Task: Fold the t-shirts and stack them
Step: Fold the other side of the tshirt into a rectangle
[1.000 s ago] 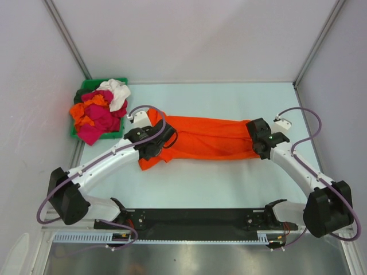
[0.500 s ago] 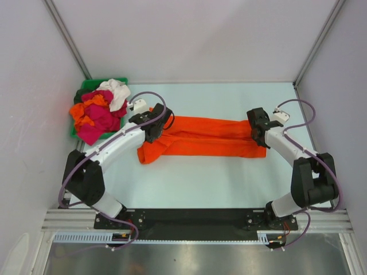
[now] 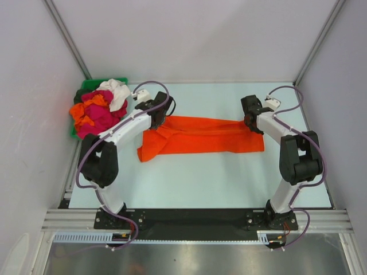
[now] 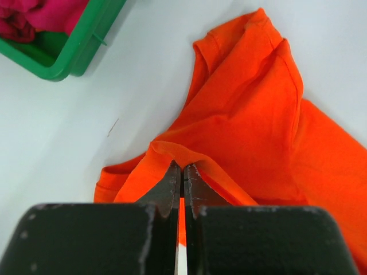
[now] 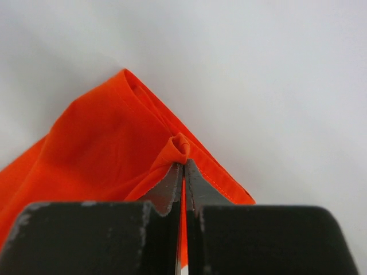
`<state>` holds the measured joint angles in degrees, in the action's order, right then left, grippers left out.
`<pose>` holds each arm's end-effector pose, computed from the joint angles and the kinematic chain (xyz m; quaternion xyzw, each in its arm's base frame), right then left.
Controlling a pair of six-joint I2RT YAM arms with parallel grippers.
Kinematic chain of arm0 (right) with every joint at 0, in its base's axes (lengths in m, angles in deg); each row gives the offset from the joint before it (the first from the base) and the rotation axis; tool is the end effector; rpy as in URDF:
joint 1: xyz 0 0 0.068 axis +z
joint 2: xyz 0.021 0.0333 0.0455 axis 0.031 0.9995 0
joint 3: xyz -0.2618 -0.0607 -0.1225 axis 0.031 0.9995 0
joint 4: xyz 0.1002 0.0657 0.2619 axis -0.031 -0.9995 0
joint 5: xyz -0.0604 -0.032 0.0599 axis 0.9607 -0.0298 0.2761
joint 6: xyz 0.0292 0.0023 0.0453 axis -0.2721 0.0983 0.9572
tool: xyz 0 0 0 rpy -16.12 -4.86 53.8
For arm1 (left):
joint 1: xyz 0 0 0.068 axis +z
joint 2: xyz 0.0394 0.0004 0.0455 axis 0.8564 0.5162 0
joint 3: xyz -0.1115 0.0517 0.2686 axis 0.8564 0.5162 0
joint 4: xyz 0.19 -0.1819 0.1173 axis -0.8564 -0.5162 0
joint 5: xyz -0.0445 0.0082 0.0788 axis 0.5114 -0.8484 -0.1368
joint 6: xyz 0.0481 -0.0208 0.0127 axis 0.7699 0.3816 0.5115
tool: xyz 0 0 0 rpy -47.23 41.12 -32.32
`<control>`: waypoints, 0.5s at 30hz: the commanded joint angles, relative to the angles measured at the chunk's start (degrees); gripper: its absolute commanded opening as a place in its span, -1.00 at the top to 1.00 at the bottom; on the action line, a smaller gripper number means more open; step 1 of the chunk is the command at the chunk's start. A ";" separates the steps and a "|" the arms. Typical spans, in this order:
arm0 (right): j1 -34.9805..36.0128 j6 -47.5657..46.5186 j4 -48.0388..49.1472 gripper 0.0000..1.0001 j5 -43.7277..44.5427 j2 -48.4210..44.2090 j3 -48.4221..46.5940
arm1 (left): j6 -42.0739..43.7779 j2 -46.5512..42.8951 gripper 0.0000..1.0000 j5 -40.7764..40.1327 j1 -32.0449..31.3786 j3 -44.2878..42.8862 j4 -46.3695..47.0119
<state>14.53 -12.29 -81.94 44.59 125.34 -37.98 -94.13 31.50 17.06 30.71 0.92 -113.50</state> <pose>0.3777 0.0623 0.2197 0.3167 0.8629 -0.1874 0.3464 0.3594 -0.1658 0.2685 -0.2770 0.8703 0.1250 0.3876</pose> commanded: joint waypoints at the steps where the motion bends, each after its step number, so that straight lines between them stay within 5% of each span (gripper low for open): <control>1: -0.97 -1.93 1.18 1.00 2.48 3.78 -5.05 | 1.57 2.86 1.00 -0.34 2.80 -4.17 0.97; 15: -1.68 -2.64 1.53 1.00 1.69 8.80 -7.61 | 1.93 8.41 1.00 0.80 5.09 -5.58 0.88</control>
<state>13.53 -14.32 -81.17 44.55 132.61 -42.90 -93.19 38.89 18.83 34.95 -1.85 -112.71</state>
